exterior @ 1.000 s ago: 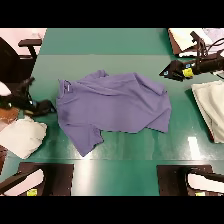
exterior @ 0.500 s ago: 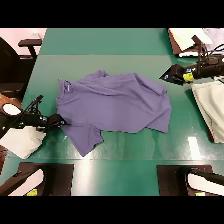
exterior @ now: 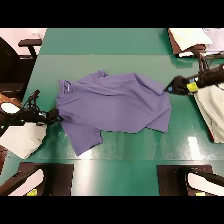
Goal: Fold the shirts.
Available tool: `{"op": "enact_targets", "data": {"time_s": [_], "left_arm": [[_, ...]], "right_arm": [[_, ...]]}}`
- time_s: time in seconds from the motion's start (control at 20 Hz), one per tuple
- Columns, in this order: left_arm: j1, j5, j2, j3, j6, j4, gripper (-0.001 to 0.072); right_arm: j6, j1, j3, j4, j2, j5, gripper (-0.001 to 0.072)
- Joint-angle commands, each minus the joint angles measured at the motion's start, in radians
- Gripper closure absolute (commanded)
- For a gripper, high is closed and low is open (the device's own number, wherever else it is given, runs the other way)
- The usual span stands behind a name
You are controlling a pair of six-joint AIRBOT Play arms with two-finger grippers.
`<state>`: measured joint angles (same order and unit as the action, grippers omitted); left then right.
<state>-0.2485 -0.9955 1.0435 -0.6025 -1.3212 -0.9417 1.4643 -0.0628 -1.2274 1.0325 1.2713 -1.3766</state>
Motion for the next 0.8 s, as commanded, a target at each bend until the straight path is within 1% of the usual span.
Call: {"op": "enact_targets", "data": {"time_s": [0.0, 0.15, 0.25, 0.35, 0.45, 0.6, 0.7, 0.75], "left_arm": [[0.000, -0.029, -0.002, -0.056, 0.021, 0.002, 0.0680], [0.000, -0.026, -0.001, -0.082, 0.021, 0.004, 0.0680], [0.000, -0.015, -0.001, -0.082, 0.021, 0.006, 0.0680], [0.000, -0.015, -0.001, -0.082, 0.021, 0.007, 0.0679], [0.000, -0.015, -0.001, -0.082, 0.021, 0.007, 0.0679], [0.000, -0.016, -0.001, -0.082, 0.021, 0.007, 0.0679], [0.000, -0.016, -0.001, -0.082, 0.021, 0.007, 0.0679], [0.000, -0.015, -0.001, -0.082, 0.021, 0.007, 0.0680]], "right_arm": [[0.038, 0.102, 0.240, 0.069, -0.101, -0.017, 0.0330], [0.050, 0.235, 0.513, 0.060, -0.191, 0.010, 0.0321], [0.049, 0.303, 0.663, 0.012, -0.232, 0.066, 0.0322], [0.043, 0.330, 0.758, -0.059, -0.253, 0.135, 0.0322], [0.019, 0.330, 0.802, -0.142, -0.240, 0.182, 0.0322], [-0.054, 0.320, 0.809, -0.282, -0.173, 0.233, 0.0323], [-0.064, 0.288, 0.806, -0.326, -0.141, 0.265, 0.0326], [-0.068, 0.262, 0.799, -0.325, -0.128, 0.277, 0.0342]]}}
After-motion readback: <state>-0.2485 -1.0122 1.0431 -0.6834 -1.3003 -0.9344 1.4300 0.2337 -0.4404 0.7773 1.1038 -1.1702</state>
